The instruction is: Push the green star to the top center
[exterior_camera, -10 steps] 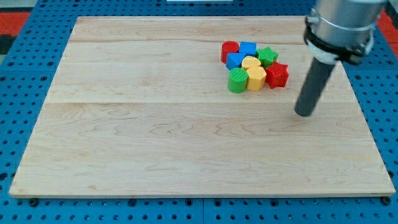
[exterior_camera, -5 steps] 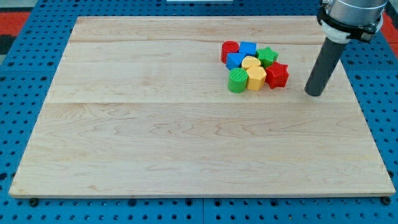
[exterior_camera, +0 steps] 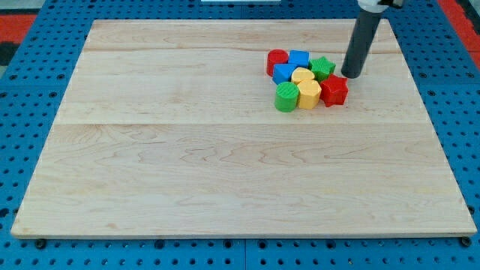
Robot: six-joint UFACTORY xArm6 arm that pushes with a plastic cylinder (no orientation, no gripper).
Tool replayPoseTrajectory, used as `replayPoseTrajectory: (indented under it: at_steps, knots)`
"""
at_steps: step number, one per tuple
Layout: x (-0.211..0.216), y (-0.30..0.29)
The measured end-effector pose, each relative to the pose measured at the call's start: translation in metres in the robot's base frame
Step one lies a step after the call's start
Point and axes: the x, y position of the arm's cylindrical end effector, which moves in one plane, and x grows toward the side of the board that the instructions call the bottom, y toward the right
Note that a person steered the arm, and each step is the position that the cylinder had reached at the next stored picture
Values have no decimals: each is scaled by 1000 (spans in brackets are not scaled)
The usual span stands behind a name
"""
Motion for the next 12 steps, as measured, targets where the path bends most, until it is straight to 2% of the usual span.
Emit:
replayPoseTrajectory:
  at_steps: [1, 3, 4, 6, 7, 10, 12]
  knots:
    - [0, -31]
    - [5, -49]
    - [-6, -52]
    - [-67, -52]
    - [-77, -56]
    - [-18, -67]
    - [-31, -91]
